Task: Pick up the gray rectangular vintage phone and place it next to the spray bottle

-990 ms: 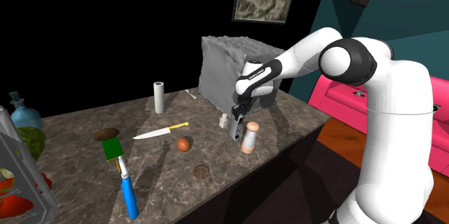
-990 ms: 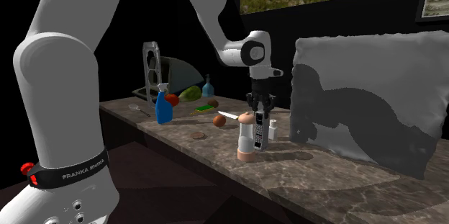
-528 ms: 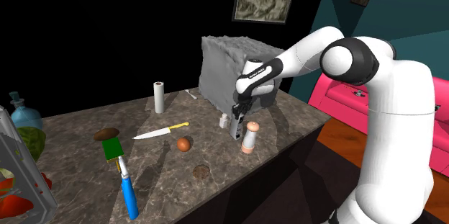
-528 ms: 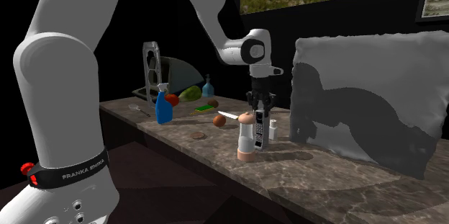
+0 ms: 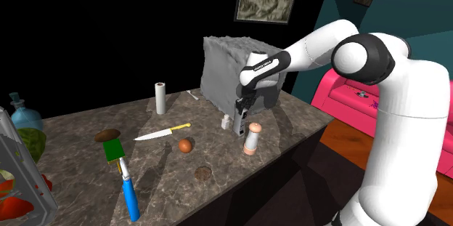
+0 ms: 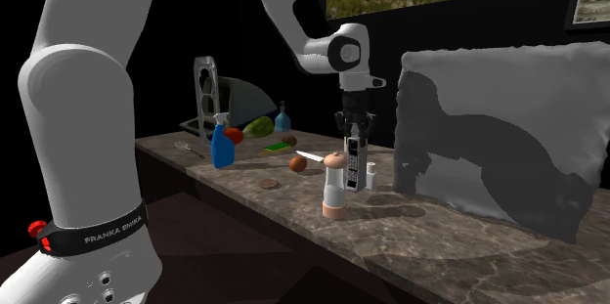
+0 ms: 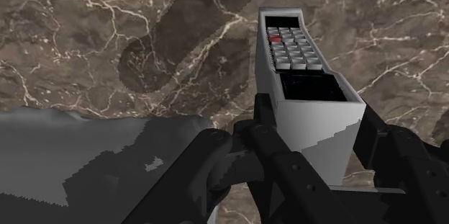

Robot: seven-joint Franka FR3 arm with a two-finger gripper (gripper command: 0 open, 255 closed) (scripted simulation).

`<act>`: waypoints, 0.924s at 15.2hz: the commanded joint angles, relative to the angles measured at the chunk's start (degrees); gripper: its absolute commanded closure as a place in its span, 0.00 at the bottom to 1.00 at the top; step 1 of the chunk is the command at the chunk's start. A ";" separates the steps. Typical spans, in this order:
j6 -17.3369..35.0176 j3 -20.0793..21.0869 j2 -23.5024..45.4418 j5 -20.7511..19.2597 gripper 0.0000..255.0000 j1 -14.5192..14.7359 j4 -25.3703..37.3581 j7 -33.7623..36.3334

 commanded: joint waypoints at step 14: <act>-9.83 -0.27 -6.00 -0.67 1.00 0.23 3.88 0.31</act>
